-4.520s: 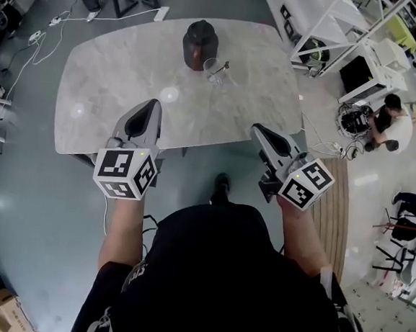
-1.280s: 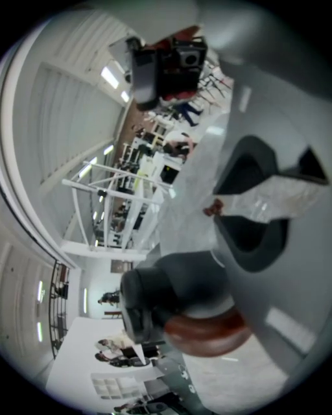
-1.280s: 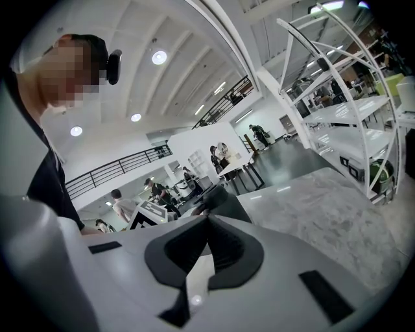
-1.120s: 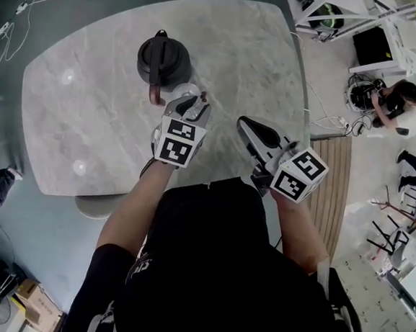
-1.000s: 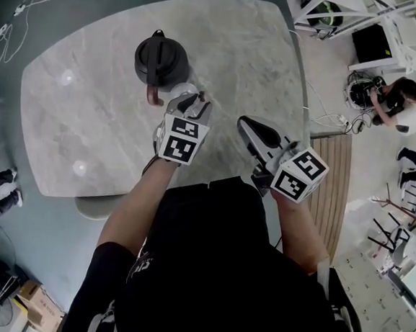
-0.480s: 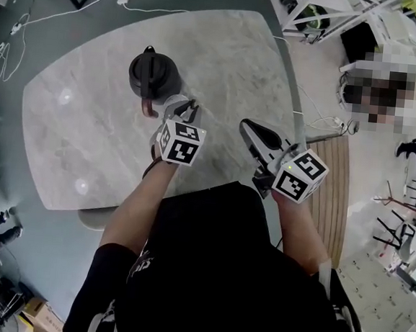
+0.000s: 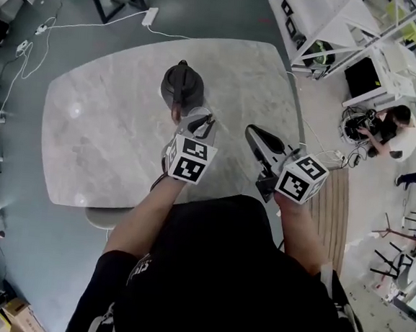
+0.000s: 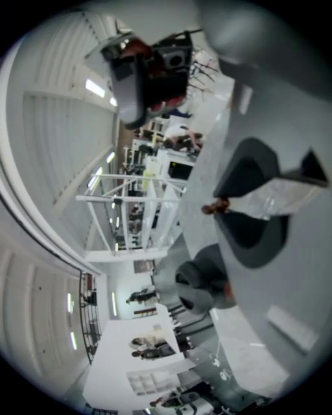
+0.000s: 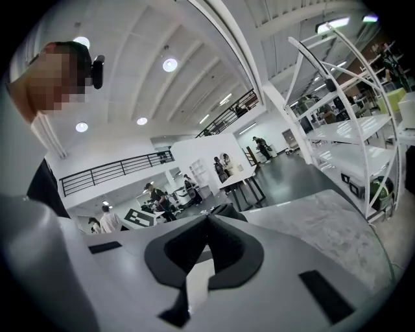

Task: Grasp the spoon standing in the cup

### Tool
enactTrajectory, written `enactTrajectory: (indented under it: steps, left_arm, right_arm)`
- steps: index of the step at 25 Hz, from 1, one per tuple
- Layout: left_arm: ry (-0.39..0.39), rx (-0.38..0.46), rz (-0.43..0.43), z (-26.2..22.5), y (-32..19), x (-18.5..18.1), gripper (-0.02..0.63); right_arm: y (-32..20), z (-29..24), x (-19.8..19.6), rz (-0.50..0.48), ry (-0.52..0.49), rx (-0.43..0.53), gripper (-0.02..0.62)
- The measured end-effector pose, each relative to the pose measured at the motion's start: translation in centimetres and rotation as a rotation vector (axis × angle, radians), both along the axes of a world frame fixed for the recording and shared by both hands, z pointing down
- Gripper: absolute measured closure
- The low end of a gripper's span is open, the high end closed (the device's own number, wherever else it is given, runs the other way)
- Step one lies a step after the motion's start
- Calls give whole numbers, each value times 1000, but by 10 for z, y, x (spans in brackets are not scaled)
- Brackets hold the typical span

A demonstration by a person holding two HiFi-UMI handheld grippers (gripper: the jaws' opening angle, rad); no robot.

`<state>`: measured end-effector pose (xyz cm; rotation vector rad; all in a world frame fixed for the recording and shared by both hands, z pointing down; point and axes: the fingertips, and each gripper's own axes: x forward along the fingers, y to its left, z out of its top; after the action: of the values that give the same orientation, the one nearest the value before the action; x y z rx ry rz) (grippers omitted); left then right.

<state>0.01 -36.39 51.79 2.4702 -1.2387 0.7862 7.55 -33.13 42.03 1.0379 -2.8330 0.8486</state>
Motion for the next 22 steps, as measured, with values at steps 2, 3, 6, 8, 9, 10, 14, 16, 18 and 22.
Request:
enactTrajectory:
  steps: [2,3,6,8,9,10,14,16,18,22]
  left_arm:
    - [34,33,-5,-22,11,-8,529]
    - [51,53,-8,-33,17,-12,531]
    - [94,98,-17,-60,38,-30,531]
    - [120,113,-25,-73,54,-46,532]
    - [132,118,-33,-78,60,-55,532]
    - [143,123,-44,-82,66,-64,533]
    - [174,152,-118,-99,77,-93,535]
    - [187,171,-158,-110,78,-104,535]
    - [195,195,-194,-121,78,-116,538]
    - [236,243,-267,-150,84,-143,547]
  right_arm:
    - [9,-7,-11,-14,5,19,601]
    - [14,-10,-16,-20,10,28,601]
    - [28,-16,-32,-34,31,57,601]
    - [40,-21,-43,-43,45,79,601]
    - [46,-23,-49,-48,50,88,601]
    - [51,-25,-54,-52,55,94,601]
    - [65,-29,-59,-82,79,120,601]
    - [66,-35,-56,-105,88,151,601]
    - [63,-45,-55,-127,89,189,601]
    - [55,-71,-60,-156,74,263,603]
